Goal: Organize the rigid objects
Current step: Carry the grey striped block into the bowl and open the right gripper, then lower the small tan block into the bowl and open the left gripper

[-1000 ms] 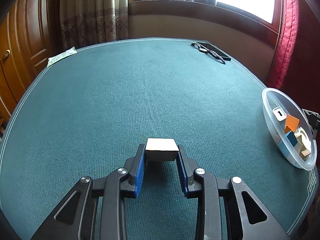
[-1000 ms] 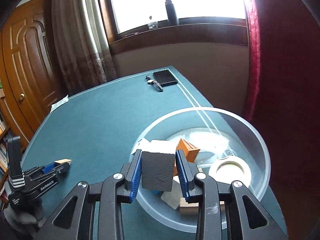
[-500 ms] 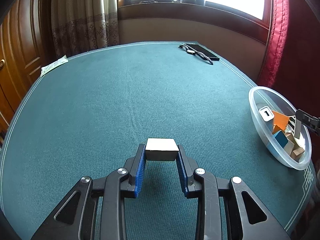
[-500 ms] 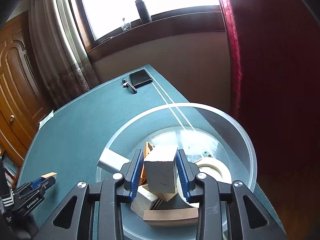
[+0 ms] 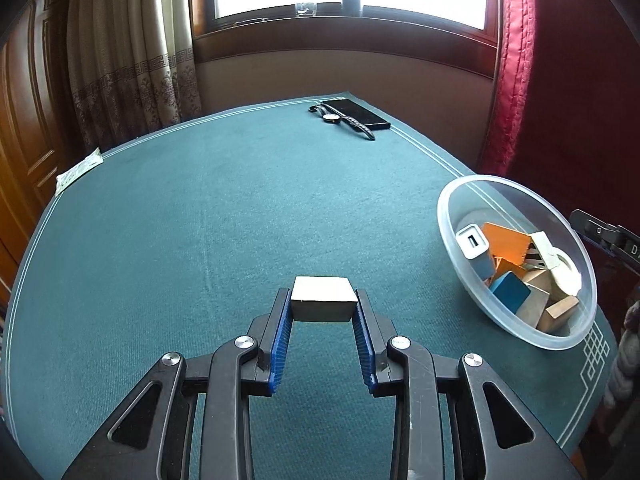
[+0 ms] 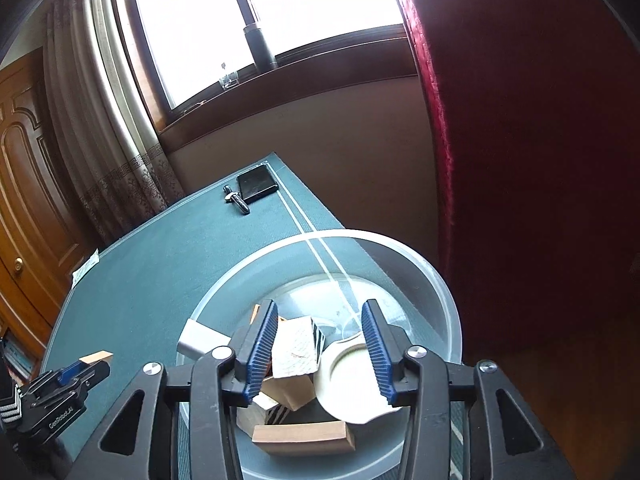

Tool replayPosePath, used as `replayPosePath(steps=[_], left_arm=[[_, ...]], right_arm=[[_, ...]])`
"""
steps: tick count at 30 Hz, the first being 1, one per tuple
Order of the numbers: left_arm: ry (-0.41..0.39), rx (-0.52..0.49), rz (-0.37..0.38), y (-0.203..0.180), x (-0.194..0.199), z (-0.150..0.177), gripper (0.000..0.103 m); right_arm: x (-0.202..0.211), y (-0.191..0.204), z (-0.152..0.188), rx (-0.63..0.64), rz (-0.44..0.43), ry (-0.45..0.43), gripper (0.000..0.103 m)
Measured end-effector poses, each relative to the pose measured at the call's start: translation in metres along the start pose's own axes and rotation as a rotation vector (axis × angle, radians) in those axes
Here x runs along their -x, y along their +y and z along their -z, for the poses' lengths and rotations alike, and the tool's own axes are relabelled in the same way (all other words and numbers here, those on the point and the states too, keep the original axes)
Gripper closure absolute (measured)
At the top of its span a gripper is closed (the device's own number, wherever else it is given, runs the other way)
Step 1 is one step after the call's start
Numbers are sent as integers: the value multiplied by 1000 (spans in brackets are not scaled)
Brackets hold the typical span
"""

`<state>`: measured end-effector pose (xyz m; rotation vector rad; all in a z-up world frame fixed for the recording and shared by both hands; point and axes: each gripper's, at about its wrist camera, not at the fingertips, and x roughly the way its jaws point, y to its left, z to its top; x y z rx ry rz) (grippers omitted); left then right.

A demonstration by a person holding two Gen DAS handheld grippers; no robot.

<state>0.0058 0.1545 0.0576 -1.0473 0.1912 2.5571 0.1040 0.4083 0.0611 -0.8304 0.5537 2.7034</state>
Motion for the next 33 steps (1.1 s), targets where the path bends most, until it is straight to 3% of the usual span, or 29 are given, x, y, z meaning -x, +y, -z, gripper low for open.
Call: replayPosePath(steps=[12,33], left_arm=[[4,-102,82,-56,-5,-21,72],[31,-177,137,-95,-20,-29,72]], right_arm=[[6,-5,-1,-30,-13,-18,47],[9,-6,-3,-44,-22,-38,43]])
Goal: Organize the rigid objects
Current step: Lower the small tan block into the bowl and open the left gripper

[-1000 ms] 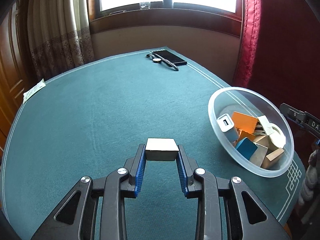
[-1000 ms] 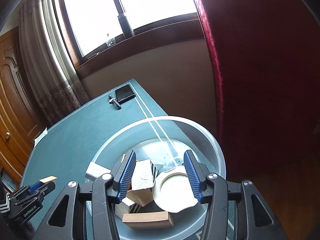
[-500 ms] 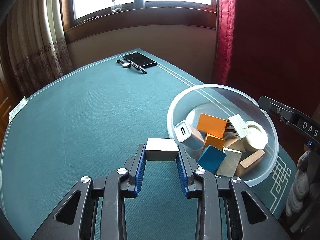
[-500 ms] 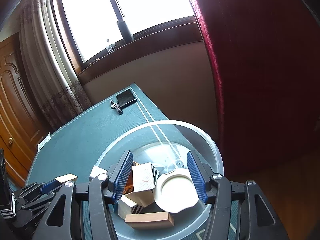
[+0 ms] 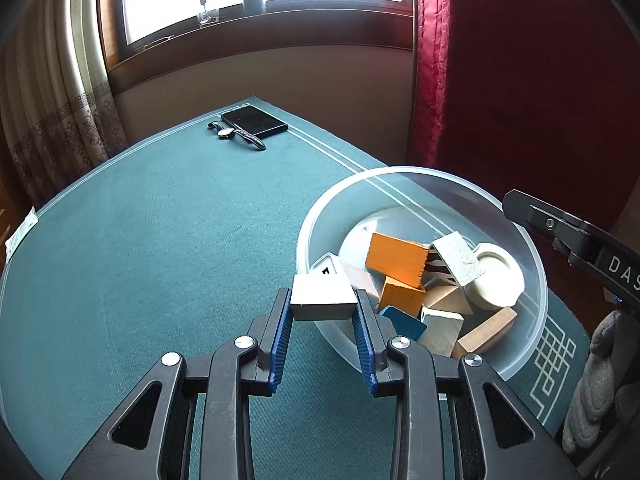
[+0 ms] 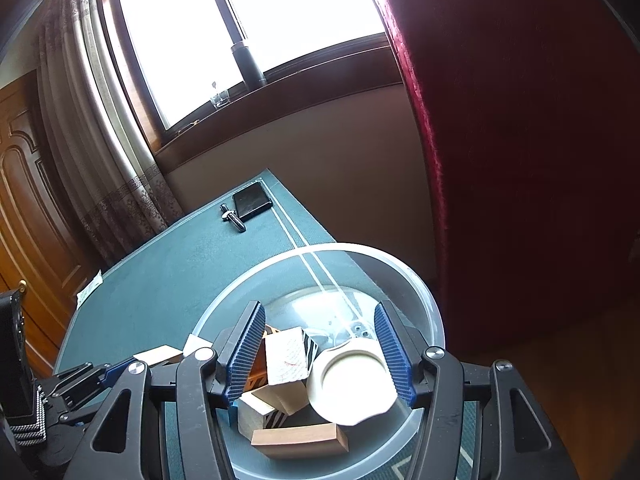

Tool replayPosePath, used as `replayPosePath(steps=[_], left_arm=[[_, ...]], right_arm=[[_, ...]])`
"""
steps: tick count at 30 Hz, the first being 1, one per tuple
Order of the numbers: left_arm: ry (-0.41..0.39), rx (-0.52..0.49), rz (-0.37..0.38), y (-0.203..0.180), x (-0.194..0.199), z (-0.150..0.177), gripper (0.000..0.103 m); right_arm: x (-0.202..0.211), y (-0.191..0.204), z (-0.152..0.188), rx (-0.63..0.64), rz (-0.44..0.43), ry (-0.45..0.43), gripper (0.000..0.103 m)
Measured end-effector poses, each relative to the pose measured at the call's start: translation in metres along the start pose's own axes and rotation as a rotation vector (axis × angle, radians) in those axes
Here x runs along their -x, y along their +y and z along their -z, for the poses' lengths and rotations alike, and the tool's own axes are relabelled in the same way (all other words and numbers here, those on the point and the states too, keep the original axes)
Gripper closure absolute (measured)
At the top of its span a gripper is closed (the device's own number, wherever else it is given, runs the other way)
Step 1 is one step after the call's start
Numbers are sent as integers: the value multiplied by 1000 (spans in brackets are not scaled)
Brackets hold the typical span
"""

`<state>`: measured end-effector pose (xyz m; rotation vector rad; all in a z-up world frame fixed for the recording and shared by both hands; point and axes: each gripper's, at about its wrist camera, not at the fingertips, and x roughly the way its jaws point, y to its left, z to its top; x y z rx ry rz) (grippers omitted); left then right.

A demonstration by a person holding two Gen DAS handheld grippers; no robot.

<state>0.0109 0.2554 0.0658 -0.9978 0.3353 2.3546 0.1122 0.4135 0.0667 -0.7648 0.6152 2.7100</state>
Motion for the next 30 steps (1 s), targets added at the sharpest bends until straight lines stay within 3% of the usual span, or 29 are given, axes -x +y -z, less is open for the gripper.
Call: replayPosePath(steps=[30], left_arm=[[-3,-40,41,-23,-28,-19,72]], right_arm=[[-1,6,2,12,-21,10,43]])
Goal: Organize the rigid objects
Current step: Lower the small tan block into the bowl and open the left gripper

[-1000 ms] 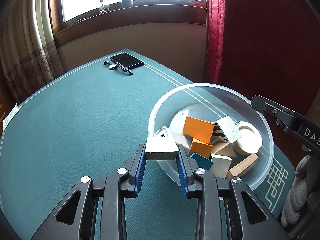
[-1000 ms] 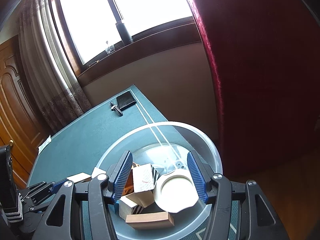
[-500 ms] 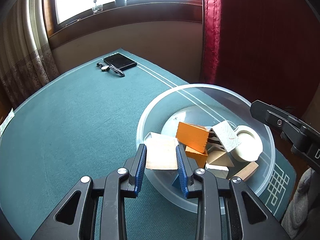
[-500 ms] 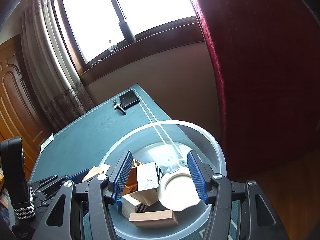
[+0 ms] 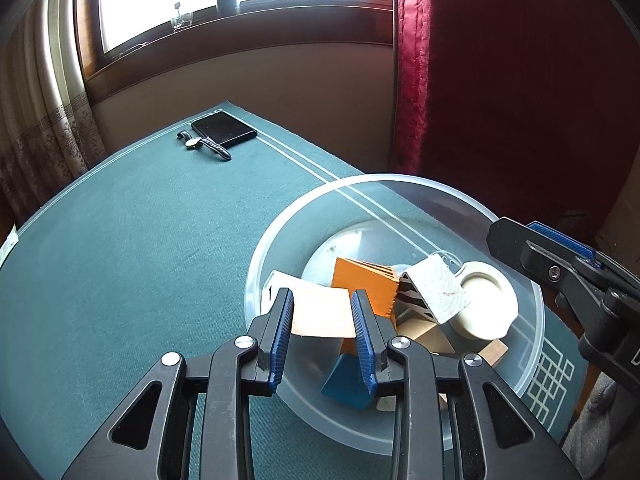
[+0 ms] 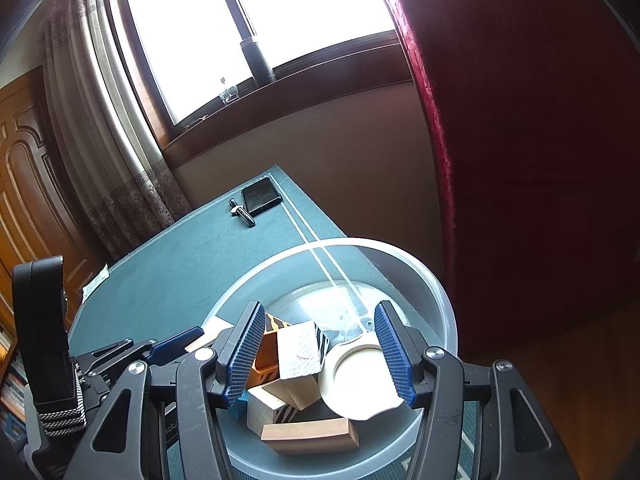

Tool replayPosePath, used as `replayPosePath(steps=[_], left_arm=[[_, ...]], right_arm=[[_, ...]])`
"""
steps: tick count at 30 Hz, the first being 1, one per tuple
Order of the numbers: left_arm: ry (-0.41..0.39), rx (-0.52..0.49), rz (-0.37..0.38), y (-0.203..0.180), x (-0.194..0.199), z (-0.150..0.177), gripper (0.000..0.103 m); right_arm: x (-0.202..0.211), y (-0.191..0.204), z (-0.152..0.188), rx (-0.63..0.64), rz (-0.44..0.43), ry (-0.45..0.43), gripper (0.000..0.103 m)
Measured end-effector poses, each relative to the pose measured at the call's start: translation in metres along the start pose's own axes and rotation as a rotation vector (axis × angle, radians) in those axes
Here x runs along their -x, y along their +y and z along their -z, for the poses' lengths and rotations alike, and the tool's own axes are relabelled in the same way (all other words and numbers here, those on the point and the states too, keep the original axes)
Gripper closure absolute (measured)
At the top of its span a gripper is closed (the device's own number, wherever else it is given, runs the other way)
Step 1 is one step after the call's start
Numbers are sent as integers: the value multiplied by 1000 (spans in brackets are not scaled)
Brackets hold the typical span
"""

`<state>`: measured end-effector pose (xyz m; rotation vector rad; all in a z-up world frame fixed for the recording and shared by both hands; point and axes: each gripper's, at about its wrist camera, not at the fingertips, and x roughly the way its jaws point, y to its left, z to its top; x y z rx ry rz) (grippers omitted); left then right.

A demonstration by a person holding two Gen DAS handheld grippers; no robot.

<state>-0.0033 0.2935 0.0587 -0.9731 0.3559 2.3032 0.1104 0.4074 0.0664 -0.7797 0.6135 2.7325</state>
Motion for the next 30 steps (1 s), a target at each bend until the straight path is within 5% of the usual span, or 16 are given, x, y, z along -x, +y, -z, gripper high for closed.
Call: replayPosePath(steps=[15,20,30], left_arm=[[17,33,23,4,-5,-3,70],[-11,48,31,9,7,-4,51],[-62,80,-36,40,31,3,47]], right_arm=[[0,-4,-2,-14,8,-4,43],[0,-7,-2,-26,13,-3,43],[0,-7,-3,-28,15,-4,43]])
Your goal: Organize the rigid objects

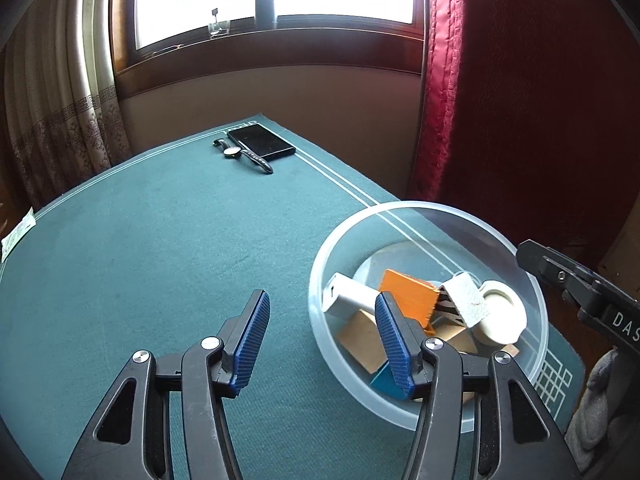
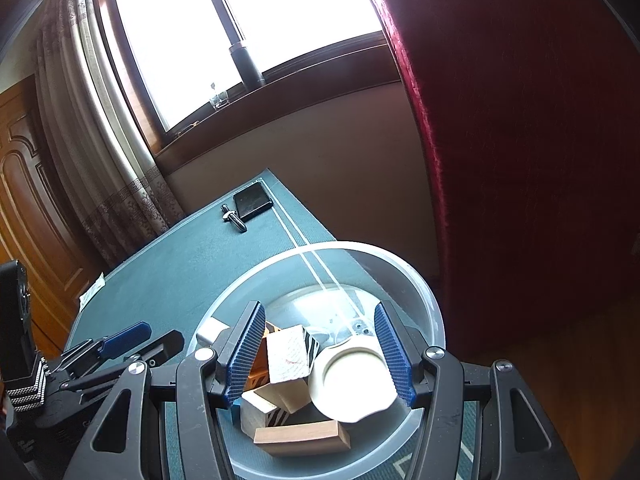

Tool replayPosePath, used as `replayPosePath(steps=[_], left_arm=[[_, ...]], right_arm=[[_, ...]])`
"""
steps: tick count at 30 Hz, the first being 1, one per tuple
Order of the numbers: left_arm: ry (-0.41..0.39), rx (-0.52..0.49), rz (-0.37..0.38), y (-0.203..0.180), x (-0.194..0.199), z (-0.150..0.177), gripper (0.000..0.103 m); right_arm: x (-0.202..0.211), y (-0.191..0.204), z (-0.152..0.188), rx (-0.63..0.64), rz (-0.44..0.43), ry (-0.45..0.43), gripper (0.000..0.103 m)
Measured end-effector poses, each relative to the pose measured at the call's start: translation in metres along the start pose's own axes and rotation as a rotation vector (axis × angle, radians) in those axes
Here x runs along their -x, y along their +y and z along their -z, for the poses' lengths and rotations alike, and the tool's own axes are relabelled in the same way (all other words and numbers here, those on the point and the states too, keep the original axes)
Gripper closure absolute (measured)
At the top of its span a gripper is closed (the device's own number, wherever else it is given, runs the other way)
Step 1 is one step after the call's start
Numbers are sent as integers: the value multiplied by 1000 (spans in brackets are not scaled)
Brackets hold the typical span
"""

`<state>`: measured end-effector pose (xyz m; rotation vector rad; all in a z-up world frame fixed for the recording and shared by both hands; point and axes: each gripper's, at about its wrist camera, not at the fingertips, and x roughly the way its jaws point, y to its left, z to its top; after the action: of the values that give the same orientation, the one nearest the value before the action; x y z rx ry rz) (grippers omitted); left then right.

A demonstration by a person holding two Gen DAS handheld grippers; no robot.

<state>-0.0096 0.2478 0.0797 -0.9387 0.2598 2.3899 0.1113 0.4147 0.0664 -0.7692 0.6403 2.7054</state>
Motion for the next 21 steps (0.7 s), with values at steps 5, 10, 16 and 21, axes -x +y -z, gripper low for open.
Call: replayPosePath(steps=[5,10,16,21], left_arm=[[37,2,-53,6,-15,8,47],[60,-21,-76,0,-37,6,47],[78,-44,-95,-5,-57,-2,47],[85,-32,-86,-5,-58,-4,41]], right_arm=[[-1,2,1,6,-2,8,43],[-1,4,2,14,-7,16,40],[0,6,2,16,-7,11,28],[-1,7,2,21,-1,12,18]])
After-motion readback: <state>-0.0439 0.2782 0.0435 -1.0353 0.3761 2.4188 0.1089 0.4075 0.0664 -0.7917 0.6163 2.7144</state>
